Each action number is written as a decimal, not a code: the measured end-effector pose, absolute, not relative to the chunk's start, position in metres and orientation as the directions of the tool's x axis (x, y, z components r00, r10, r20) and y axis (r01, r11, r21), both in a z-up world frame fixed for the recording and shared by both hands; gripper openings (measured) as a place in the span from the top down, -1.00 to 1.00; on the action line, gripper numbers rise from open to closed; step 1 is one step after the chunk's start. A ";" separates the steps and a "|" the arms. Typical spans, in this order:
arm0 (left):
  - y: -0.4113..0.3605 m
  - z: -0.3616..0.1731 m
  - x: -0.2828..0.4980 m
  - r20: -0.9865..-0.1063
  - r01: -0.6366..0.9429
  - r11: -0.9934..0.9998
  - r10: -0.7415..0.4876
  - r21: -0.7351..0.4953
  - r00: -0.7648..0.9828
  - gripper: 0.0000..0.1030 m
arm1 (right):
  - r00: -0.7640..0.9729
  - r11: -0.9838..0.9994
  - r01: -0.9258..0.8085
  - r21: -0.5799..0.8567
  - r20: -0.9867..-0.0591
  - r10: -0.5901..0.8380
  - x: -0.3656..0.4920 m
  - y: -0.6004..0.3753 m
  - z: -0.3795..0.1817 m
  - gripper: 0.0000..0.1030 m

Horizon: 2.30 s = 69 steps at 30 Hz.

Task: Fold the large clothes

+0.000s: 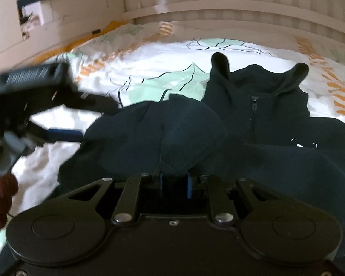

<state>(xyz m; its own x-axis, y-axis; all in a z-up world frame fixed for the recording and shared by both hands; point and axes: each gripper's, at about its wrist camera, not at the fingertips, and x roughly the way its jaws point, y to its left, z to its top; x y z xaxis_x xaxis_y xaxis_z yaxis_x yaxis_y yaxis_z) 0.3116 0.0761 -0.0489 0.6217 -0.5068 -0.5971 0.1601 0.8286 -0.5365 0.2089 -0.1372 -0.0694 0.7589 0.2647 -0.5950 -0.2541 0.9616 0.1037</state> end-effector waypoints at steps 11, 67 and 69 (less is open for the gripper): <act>0.070 -0.055 0.315 -0.587 0.169 0.799 -0.550 -0.578 0.594 -0.98 | 0.734 0.928 -0.367 0.065 -0.592 0.332 0.187 -0.108 -0.081 -0.30; 0.065 -0.062 0.320 -0.644 0.158 0.853 -0.484 -0.497 0.592 0.86 | 0.790 0.953 0.272 0.132 -0.596 -0.143 0.154 -0.367 -0.052 -0.58; 0.065 -0.064 0.321 -0.655 0.160 0.862 -0.475 -0.481 0.588 0.85 | 0.721 0.967 0.255 0.023 -0.671 -0.174 0.162 -0.364 -0.077 -0.55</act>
